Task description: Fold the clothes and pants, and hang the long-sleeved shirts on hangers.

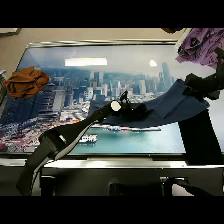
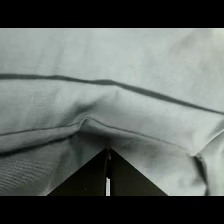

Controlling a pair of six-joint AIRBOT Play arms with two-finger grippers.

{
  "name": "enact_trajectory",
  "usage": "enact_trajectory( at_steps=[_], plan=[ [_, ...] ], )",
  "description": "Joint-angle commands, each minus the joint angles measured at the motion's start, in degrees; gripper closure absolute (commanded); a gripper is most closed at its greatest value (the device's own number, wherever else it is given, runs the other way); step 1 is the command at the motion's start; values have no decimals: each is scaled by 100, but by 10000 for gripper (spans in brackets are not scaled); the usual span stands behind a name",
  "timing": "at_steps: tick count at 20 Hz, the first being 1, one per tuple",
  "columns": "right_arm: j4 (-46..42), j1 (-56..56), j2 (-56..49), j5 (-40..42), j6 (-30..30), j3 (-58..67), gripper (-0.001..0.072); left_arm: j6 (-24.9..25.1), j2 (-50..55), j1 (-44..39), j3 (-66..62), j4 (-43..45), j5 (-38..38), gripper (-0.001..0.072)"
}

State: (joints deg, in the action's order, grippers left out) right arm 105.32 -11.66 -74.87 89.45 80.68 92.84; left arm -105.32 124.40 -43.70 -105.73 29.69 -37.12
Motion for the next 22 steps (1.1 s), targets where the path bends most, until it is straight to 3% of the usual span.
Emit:
enact_trajectory(
  at_steps=[1,6,9,11,17,22],
  plan=[
    [-83,7,17,-50,-33,7,684,-15,-66,234,-101,26,-437,696],
    [721,188,17,-461,-640,7,685,-262,-1161,1408,-101,2269,-1982,696],
    [643,1021,2,-953,-1161,4,685,-380,-2105,2323,-101,4048,-3132,695],
    [433,1668,-46,-1222,-1703,7,685,-376,-2640,2914,-101,4756,-3624,694],
    [-114,3539,-638,-1871,-3150,4,685,-98,-3602,4535,-101,4944,-4111,693],
    [-133,4404,-1425,-2828,-4013,4,685,-50,-3718,5123,-98,4942,-4286,692]
  ],
)
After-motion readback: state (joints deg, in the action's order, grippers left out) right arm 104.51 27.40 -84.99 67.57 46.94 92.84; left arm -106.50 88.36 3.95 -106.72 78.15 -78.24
